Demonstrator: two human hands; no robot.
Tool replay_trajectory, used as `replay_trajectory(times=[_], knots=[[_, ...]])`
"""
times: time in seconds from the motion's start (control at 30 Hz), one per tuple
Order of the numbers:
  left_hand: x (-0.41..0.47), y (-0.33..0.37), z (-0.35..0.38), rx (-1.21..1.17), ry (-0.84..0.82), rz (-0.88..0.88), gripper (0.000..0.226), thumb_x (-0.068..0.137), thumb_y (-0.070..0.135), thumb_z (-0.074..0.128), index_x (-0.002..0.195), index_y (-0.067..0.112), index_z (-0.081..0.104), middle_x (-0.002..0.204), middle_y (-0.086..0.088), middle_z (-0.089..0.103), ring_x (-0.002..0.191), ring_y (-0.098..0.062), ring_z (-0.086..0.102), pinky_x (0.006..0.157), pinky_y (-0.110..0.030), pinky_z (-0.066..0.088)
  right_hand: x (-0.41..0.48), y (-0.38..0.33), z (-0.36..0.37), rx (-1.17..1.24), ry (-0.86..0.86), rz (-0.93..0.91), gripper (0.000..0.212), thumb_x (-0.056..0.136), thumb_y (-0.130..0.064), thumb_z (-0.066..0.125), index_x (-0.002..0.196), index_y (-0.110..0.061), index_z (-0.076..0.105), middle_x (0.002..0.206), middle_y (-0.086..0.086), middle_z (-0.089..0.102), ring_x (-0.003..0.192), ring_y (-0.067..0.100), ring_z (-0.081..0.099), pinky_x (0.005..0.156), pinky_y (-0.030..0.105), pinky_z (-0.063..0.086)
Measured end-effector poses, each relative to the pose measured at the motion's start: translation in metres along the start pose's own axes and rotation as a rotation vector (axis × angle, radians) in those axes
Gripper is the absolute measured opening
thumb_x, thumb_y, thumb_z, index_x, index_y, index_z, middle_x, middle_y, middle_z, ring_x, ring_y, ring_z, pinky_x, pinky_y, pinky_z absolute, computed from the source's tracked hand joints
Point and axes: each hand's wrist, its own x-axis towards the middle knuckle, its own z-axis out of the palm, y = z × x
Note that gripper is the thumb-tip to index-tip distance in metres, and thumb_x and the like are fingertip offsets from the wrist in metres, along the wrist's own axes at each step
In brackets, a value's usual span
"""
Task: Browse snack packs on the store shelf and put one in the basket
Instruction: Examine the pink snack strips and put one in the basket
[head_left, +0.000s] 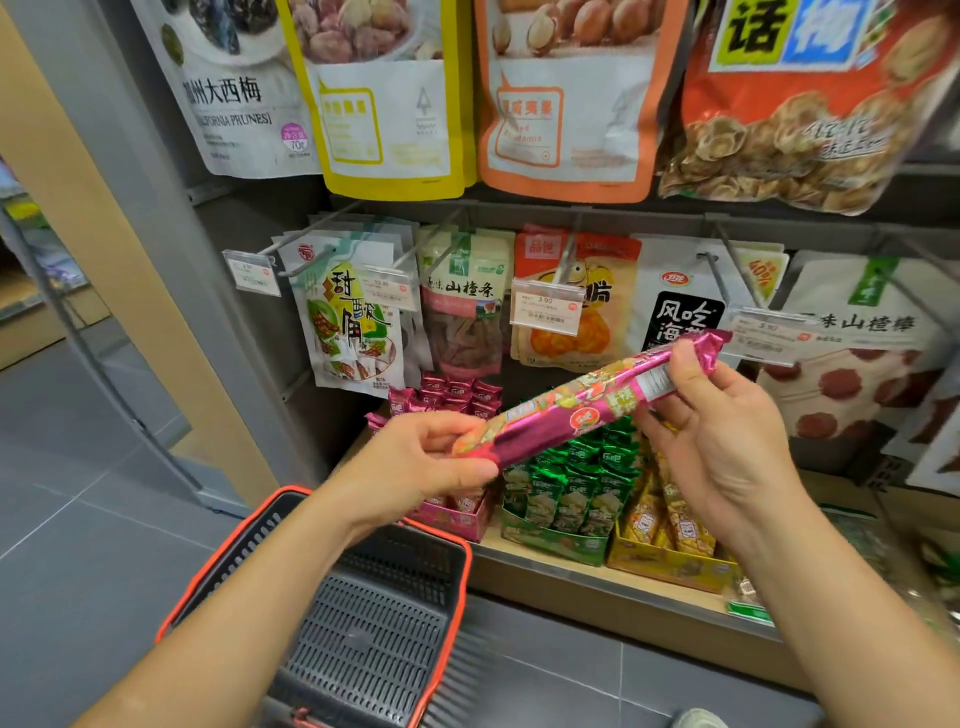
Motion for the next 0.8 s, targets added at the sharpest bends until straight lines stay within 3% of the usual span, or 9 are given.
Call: replay_trajectory(times=[0.17,0.27,0.4,0.53,0.7,0.8], knots=[[0.001,0.002,-0.011,-0.191,0.159,0.106,0.037,0.065,0.018,0.077,0.101,0.021,0.076,0.098,-0.006,0.075,0.08,-0.015,0.069,0.068,-0.022,0.056,0.005,0.0,-0.011,0.003,0.053,0.075,0.005,0.096,-0.018,0.057,0.1,-0.016,0.056,0.079,0.001,0.072,0.087,0.018,0.073,0.07,0.034,0.059],[0.0,0.005,-0.02,-0.208,0.21,0.162,0.035,0.063,0.011,0.076,0.095,0.023,0.079,0.098,-0.007,0.075,0.087,-0.016,0.068,0.071,-0.022,0.055,0.005,-0.002,-0.017,-0.104,0.031,0.237,0.021,0.091,-0.005,0.055,0.111,-0.011,0.06,0.094,0.013,0.072,0.084,0.026,0.074,0.063,0.034,0.06],[-0.001,0.005,-0.033,-0.285,0.195,0.144,0.05,0.063,0.001,0.073,0.112,0.015,0.071,0.107,-0.013,0.072,0.097,-0.02,0.068,0.085,-0.032,0.058,0.002,0.002,-0.022,-0.335,-0.155,0.449,0.029,0.089,0.007,0.051,0.11,-0.007,0.064,0.095,0.022,0.074,0.085,0.039,0.073,0.056,0.03,0.061],[-0.003,0.005,-0.04,-0.418,0.159,0.094,0.044,0.077,0.011,0.068,0.121,0.006,0.064,0.11,-0.014,0.072,0.099,-0.019,0.069,0.078,-0.024,0.056,0.002,0.006,-0.026,-0.362,-0.154,0.445,0.029,0.085,0.017,0.056,0.105,-0.002,0.063,0.111,0.025,0.066,0.09,0.039,0.072,0.057,0.029,0.061],[0.0,0.005,-0.037,-0.377,0.329,0.088,0.023,0.072,0.017,0.071,0.094,0.009,0.075,0.093,-0.013,0.075,0.085,-0.017,0.072,0.069,-0.022,0.056,-0.001,0.008,-0.027,-0.411,-0.155,0.418,0.03,0.078,0.023,0.059,0.092,-0.003,0.061,0.116,0.025,0.059,0.098,0.041,0.067,0.055,0.028,0.06],[0.002,0.004,-0.037,-0.351,0.405,0.1,0.011,0.067,0.016,0.073,0.077,0.015,0.078,0.081,-0.009,0.075,0.075,-0.015,0.07,0.065,-0.022,0.056,-0.004,0.008,-0.024,-0.426,-0.162,0.41,0.026,0.076,0.018,0.066,0.082,-0.006,0.061,0.111,0.023,0.061,0.095,0.037,0.067,0.059,0.033,0.062]])
